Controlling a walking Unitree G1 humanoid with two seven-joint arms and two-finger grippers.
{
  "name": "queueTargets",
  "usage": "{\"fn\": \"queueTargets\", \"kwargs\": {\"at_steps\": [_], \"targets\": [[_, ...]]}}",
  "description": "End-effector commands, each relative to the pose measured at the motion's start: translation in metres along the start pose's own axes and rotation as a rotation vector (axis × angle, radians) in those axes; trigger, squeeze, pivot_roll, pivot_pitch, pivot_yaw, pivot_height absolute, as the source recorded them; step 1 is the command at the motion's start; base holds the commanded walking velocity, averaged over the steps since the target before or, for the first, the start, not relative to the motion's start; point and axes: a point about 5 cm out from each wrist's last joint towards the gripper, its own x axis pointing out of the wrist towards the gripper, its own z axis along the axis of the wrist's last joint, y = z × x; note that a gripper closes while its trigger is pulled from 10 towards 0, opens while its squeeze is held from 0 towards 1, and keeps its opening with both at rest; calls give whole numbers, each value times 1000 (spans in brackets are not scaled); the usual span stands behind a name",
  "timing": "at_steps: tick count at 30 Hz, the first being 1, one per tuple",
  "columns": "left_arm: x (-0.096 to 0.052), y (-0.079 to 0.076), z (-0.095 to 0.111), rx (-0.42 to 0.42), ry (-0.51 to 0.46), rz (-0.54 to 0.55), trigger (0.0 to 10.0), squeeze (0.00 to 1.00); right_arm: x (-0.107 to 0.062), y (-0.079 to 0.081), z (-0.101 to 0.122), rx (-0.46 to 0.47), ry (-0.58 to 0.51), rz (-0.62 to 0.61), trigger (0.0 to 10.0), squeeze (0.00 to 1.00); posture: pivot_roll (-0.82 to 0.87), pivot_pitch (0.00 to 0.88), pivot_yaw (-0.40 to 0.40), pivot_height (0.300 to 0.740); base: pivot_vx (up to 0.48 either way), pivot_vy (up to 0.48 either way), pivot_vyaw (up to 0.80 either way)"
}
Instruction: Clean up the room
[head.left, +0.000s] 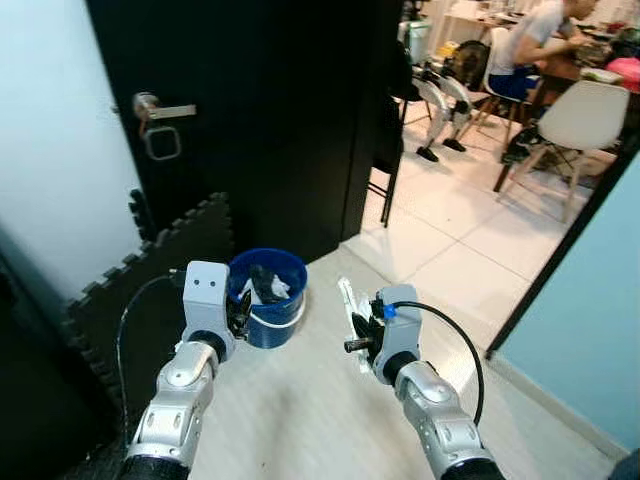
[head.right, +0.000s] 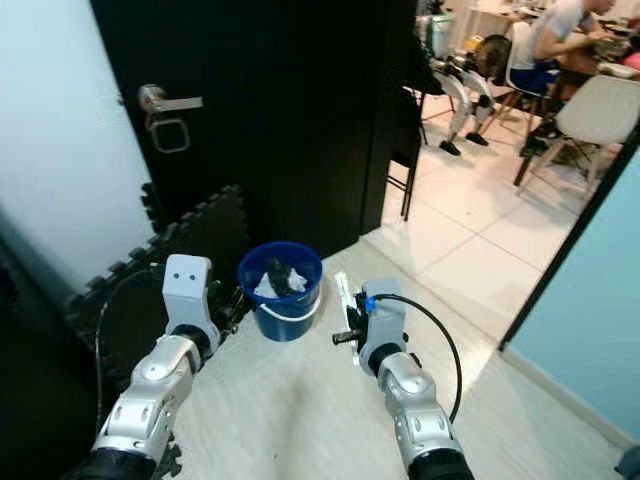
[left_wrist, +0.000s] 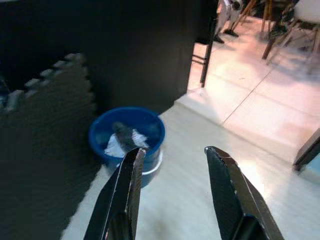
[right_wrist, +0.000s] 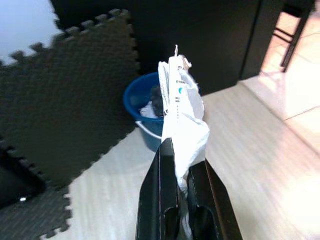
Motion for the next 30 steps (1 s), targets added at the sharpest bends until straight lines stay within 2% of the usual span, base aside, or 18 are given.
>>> {"fn": "queueTargets", "kwargs": {"at_steps": [1, 5, 8, 11, 25, 30], "targets": [[0, 2, 0, -7, -2, 14, 10000, 0, 2, 4, 1, -13, -4, 17, 10000, 0, 33, 0, -51, 740, 360, 0, 0], [-1, 3, 2, -9, -12, 21, 10000, 0, 4, 8, 3, -24, -12, 47, 10000, 0, 37, 0, -58, 740, 371, 0, 0], [-2, 3, 2, -10, -18, 22, 10000, 0, 5, 11, 4, -31, -16, 63, 10000, 0, 39, 0, -62, 740, 407, 0, 800], [-3, 4, 2, -9, -20, 23, 10000, 0, 5, 13, 3, -14, -20, 70, 10000, 0, 39, 0, -63, 740, 416, 0, 0], [-2, 4, 4, 6, -21, 23, 10000, 0, 7, 7, 2, -9, -11, 30, 10000, 0, 49, 0, -76, 740, 416, 0, 0], [-3, 6, 0, -17, 0, 36, 10000, 0, 8, 6, 3, -7, -16, 12, 10000, 0, 49, 0, -67, 740, 409, 0, 0]]}}
